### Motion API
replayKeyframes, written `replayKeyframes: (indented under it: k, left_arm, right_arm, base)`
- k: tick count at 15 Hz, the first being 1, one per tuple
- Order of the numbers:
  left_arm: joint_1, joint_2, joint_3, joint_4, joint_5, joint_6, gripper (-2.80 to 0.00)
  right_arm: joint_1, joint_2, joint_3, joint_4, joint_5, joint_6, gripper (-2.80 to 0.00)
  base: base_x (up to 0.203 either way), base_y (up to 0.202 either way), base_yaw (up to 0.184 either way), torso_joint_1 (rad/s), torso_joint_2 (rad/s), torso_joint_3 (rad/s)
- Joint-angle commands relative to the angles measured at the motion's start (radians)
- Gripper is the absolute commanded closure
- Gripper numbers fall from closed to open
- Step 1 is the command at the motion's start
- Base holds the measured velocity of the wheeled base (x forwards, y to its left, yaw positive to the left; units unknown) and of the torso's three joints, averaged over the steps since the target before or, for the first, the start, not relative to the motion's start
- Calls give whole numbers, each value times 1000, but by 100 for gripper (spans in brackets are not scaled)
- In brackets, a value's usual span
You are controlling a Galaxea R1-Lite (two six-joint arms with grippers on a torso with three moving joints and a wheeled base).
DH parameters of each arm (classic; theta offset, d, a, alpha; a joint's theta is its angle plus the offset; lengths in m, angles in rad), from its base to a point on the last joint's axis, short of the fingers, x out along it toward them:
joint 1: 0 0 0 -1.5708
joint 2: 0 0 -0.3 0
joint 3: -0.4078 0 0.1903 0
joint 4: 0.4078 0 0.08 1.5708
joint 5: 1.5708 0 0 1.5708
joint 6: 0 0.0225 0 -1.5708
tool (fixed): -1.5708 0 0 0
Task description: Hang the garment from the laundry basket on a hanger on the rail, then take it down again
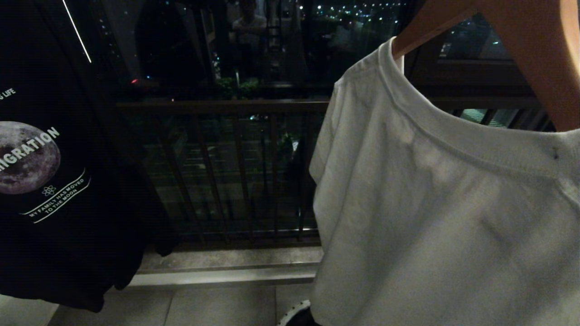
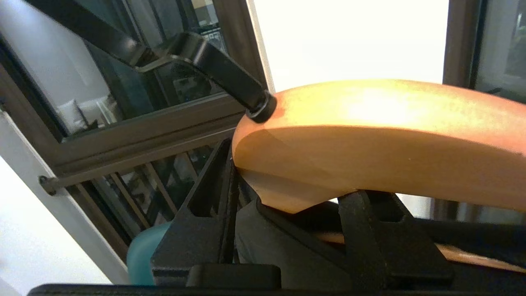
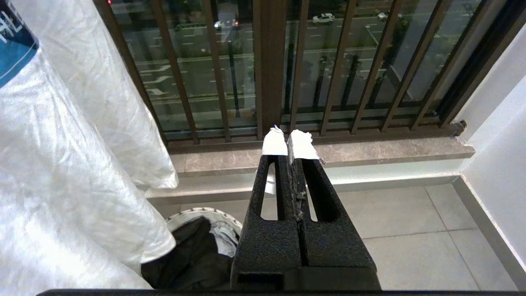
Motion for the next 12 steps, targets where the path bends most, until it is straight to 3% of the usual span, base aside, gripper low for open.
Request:
replayKeyframes:
  k: [1, 9, 10, 12]
  left_arm:
    - [0, -10, 3, -4, 6, 11, 0]
    - [0, -42, 21, 5, 8, 28, 0]
    - [0, -45, 26, 5, 8, 28, -280]
    - [0, -49, 26, 5, 6, 32, -280]
  right_arm:
    - [-1, 0, 0, 0, 0, 1, 0]
    - [0, 0, 0, 0, 0, 0, 0]
    - [0, 1, 0, 0, 0, 0, 0]
    - [-1, 1, 0, 0, 0, 0, 0]
  base:
    - [0, 0, 0, 0, 0, 0]
    - [0, 0, 0, 0, 0, 0]
    - [0, 0, 0, 0, 0, 0]
    - [0, 0, 0, 0, 0, 0]
